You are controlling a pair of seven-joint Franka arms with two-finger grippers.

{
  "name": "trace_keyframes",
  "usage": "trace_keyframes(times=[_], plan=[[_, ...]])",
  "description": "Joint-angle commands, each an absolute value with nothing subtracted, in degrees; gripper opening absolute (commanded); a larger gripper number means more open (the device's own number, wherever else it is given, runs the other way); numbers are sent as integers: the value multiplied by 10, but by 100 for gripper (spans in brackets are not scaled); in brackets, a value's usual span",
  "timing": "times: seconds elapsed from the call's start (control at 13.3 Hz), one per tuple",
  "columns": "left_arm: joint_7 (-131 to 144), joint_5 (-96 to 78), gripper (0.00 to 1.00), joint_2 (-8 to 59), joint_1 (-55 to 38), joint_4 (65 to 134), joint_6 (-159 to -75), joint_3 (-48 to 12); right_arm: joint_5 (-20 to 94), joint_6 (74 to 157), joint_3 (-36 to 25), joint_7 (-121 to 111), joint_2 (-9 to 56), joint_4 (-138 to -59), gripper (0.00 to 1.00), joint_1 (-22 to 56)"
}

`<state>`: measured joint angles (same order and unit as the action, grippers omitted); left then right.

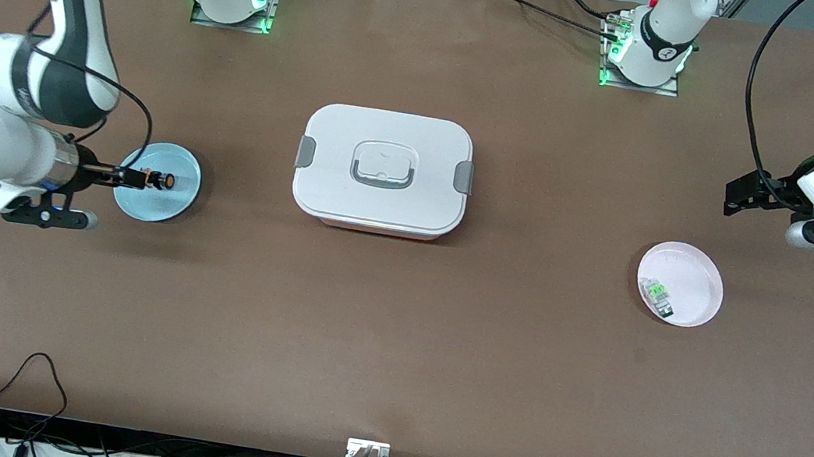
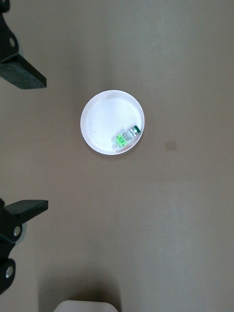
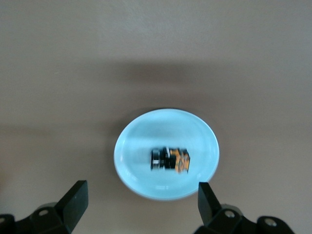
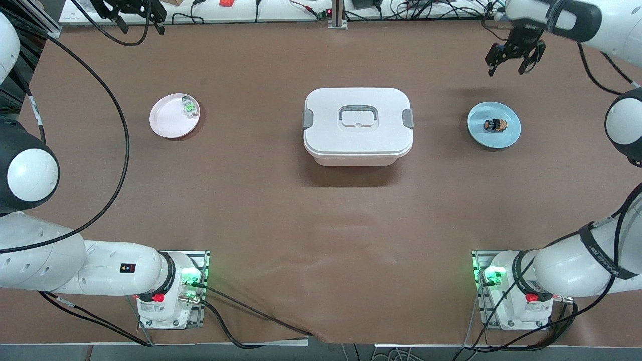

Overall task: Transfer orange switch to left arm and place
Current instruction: 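Lower the right gripper and close it on the orange switch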

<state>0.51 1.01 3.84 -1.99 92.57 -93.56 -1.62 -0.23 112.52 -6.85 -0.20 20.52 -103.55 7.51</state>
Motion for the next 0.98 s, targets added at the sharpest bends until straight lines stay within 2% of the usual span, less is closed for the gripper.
trace_keyframes(times=[0.0, 0.45, 0.68, 0.9], plan=[[3, 17, 100, 45, -20, 911, -928, -18, -9, 1247, -69, -17, 157, -1177, 100, 61], [3, 17, 100, 45, -20, 911, -927, -18, -10, 1345, -69, -74, 163, -1266, 100, 48], [3, 18, 100, 45, -20, 911, -927, -18, -10, 1396, -69, -95, 184, -1278, 100, 24], [3, 18, 100, 45, -20, 911, -927, -18, -4, 1408, -69, -96, 198, -1276, 100, 14]])
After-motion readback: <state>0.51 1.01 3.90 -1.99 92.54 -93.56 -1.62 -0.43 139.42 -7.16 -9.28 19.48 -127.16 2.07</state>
